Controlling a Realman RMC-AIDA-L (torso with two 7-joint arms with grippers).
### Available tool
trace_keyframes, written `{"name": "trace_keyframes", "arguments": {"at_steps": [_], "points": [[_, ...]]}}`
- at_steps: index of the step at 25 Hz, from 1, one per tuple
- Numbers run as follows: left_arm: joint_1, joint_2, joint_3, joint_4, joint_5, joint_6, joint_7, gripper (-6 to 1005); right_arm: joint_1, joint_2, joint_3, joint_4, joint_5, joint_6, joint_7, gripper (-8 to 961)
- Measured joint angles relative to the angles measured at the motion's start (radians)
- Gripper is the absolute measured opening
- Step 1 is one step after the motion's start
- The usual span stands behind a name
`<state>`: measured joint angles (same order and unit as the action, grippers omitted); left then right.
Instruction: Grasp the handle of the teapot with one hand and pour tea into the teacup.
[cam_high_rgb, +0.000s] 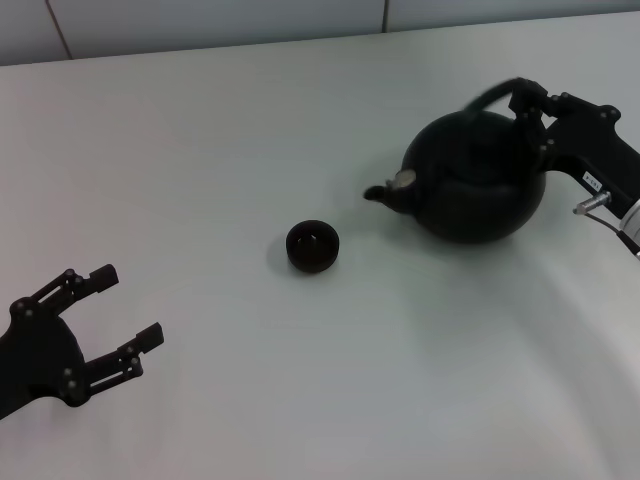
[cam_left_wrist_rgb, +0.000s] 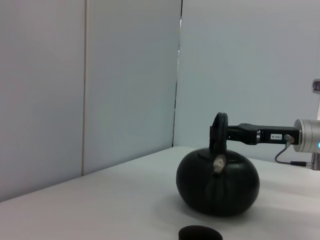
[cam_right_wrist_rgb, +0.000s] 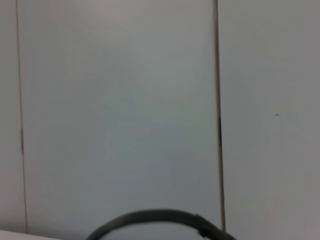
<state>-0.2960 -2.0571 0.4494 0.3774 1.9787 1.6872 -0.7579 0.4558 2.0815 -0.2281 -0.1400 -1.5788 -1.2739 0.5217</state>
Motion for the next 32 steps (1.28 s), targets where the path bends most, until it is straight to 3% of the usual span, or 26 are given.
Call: {"name": "trace_keyframes", "arguments": {"at_steps": [18, 22, 26, 30, 32], "points": [[0.0, 0.002, -0.013, 0.004, 0.0, 0.016, -0.004, 864, -0.031, -0.001, 0.009, -0.004, 0.001, -0.023, -0.005, 549], [0.001, 0.001, -0.014, 0.01, 0.0, 0.016, -0.005, 864, -0.035, -0.003, 0.007, -0.004, 0.006, -0.028, -0.005, 736], [0.002, 0.0, -0.014, 0.01, 0.0, 0.016, -0.004, 863, -0.07, -0.003, 0.003, -0.005, 0.006, -0.088, -0.004, 736], [0.003, -0.001, -0.013, 0.009, 0.002, 0.011, 0.0, 863, -0.168, -0.002, 0.009, -0.002, 0.01, -0.201, -0.007, 736], [0.003, -0.001, -0.013, 0.007, 0.002, 0.009, 0.0, 863, -0.183, -0.001, 0.009, -0.001, 0.011, -0.209, -0.007, 736]]}}
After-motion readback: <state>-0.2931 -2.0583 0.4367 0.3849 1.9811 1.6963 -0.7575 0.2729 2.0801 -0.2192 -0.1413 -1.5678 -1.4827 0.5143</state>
